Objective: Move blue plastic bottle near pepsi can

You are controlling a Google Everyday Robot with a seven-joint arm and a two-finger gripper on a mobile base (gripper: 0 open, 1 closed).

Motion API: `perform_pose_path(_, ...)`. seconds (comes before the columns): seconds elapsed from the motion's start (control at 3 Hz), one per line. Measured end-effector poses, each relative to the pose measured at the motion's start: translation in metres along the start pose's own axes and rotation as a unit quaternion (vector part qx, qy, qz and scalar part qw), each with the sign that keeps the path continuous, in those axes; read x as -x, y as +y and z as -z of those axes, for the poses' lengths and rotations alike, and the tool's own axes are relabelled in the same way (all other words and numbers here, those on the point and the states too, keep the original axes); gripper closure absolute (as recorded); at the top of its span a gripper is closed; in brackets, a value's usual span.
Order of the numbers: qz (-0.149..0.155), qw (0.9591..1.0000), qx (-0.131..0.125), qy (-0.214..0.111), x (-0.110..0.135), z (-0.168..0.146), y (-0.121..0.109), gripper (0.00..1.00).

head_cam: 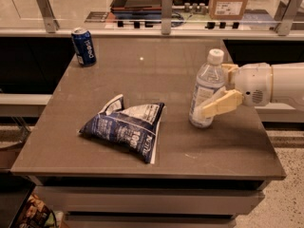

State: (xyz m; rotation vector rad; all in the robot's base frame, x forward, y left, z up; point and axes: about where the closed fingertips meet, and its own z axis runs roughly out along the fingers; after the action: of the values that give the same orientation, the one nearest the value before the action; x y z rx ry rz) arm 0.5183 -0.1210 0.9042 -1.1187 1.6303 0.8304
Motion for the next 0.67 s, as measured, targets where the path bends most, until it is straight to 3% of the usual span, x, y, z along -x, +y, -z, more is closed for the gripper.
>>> perform_pose_path(0.33, 0.009, 0.9995, -0.014, -0.026, 0.0026, -0.0055, 0.0053, 0.17)
perform_pose_path(0.67, 0.012, 0.9995, -0.014, -0.027, 0.0043, -0.0075, 0.0062, 0.41)
